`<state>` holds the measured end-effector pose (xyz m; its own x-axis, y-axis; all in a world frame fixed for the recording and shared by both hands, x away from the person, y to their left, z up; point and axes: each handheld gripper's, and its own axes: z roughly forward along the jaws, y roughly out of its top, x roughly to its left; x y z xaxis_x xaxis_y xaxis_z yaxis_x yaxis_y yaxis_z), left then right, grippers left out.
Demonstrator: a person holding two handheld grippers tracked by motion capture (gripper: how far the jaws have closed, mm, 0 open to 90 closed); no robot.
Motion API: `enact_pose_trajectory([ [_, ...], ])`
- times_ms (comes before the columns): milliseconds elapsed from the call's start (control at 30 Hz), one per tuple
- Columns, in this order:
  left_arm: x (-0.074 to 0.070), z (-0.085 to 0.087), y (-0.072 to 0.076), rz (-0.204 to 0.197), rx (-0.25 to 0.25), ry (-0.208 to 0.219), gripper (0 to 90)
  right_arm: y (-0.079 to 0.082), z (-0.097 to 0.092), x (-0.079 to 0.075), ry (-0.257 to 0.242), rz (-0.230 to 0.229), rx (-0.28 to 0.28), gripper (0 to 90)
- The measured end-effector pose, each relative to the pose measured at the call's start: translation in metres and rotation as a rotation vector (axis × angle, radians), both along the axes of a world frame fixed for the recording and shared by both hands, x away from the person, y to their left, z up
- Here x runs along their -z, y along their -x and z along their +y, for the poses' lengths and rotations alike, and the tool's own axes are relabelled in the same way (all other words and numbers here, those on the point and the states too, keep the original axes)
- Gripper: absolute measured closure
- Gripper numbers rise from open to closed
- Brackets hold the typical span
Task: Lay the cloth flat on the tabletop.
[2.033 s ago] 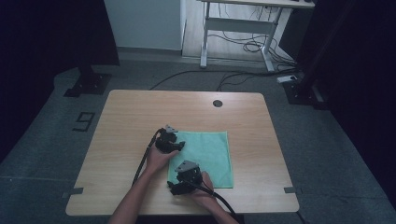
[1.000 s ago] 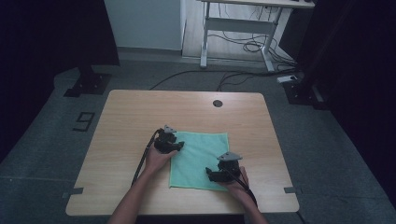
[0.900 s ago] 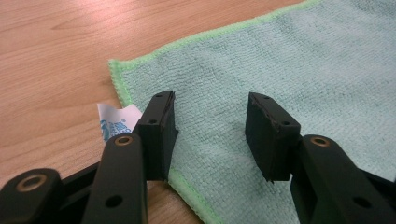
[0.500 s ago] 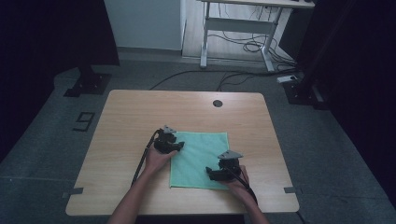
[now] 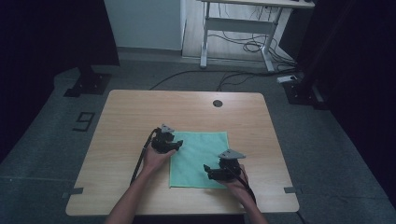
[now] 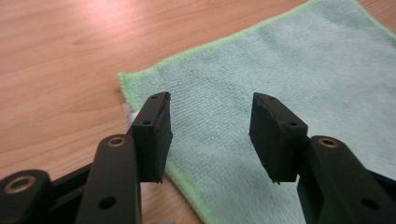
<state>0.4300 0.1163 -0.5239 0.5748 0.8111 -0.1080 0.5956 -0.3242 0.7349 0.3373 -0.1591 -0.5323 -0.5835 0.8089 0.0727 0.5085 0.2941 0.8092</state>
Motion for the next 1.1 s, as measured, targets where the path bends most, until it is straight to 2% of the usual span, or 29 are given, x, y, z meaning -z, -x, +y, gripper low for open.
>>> enact_pose_trajectory([
  [133,-0.009,0.006,0.004,-0.018,-0.005,0.024,46.8,0.006,0.002,-0.006,-0.028,-0.019,-0.016,15.4],
  [267,-0.016,0.012,0.002,-0.025,-0.010,0.010,45.8,0.010,0.008,-0.011,-0.053,-0.033,-0.044,16.2],
  [700,-0.031,0.024,-0.003,-0.038,-0.024,-0.005,42.8,0.020,0.041,-0.020,-0.066,-0.059,-0.129,17.3],
  [967,-0.034,0.028,-0.009,-0.038,-0.040,-0.008,42.7,0.024,0.054,-0.018,-0.065,-0.049,-0.167,19.0],
  [1100,-0.031,0.030,-0.013,-0.043,-0.052,0.004,43.4,0.024,0.063,-0.016,-0.064,-0.046,-0.182,19.7],
])
